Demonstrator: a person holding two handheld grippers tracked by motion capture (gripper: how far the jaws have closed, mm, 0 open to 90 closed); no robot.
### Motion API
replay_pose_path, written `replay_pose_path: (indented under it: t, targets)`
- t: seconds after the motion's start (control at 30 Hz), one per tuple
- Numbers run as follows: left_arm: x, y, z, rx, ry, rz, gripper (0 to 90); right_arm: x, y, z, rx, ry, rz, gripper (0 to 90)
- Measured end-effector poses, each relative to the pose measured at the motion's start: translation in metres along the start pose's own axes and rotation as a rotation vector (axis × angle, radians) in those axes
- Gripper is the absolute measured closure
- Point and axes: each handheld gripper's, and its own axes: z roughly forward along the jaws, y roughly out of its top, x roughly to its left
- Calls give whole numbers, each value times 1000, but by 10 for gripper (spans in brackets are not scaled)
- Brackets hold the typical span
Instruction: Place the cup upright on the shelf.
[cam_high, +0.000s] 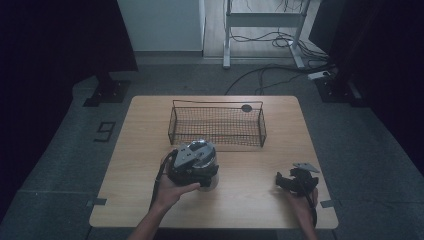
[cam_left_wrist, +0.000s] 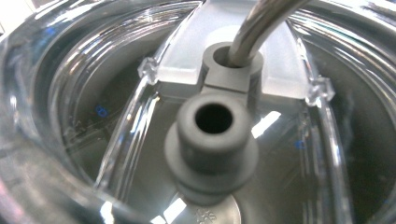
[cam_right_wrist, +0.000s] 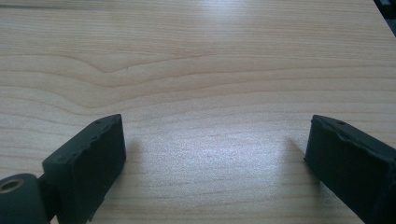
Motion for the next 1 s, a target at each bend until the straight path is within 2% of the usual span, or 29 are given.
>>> replay_pose_path:
  t: [0.27,0.5,0.73,0.9,1.0]
  targets:
    - [7,17,-2,-18,10,13,40,0,-1,-1,0,0,7,54]
    - [15,25,2,-27,24,0,40,0,0,0,-2,1,6,54]
    - [21,35,3,-39,44,25,40,0,0,-1,1,1,5,54]
    - [31,45,3,-47,30,2,40,0,0,-1,1,1,5,54]
    - [34,50,4,-47,45,10,40,0,-1,-1,0,1,3,54]
